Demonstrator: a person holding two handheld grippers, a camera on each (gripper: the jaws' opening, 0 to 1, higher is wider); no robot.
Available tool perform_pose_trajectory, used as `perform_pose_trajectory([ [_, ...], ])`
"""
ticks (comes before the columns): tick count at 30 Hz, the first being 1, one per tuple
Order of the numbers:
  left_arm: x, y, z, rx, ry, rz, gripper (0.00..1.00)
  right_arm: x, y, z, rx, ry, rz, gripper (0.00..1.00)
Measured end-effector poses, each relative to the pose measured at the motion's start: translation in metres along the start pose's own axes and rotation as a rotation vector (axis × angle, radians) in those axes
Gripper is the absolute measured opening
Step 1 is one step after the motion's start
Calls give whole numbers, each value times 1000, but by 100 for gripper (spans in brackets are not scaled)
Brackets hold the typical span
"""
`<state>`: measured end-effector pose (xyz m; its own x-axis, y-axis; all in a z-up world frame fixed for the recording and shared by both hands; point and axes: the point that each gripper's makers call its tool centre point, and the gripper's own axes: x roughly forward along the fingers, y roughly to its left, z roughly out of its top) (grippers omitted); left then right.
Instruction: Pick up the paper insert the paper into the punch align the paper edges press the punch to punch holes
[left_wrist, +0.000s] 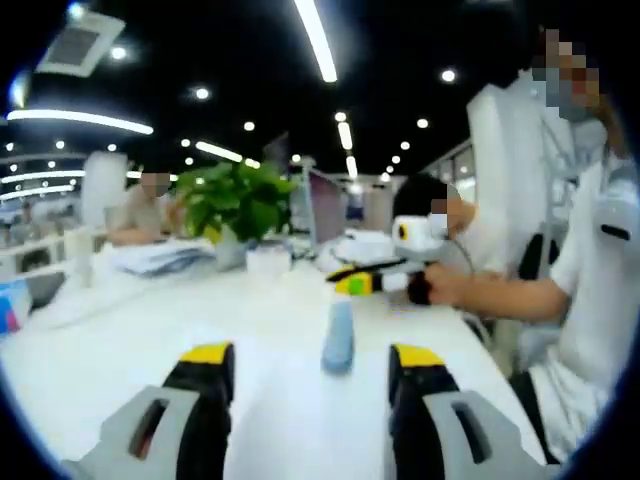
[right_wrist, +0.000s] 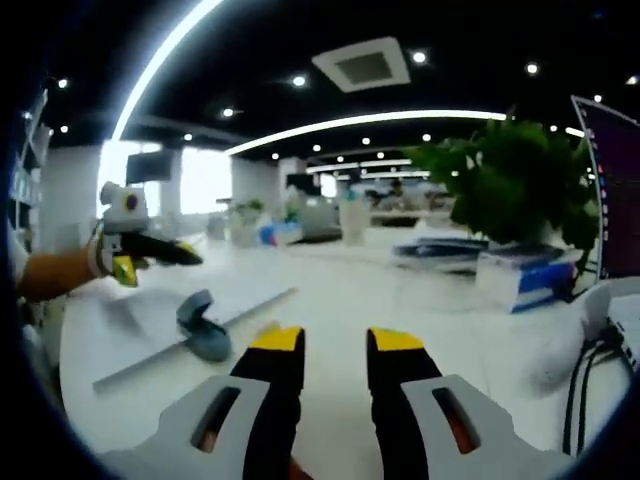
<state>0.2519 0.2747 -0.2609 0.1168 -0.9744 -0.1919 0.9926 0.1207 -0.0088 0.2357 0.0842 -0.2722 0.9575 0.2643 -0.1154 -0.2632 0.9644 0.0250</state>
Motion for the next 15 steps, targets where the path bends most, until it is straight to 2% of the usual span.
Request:
perform_pose_trajectory([
  [5, -26, 5, -14, -6, 20, 30, 64, 1, 1, -1, -8, 7, 2, 28],
  [12, -29, 12, -37, -8, 66, 34, 64, 2, 0, -1, -12, 12, -2, 28],
  [15, -30, 12, -41, -8, 76, 31, 64, 1, -1, -2, -15, 14, -5, 28],
])
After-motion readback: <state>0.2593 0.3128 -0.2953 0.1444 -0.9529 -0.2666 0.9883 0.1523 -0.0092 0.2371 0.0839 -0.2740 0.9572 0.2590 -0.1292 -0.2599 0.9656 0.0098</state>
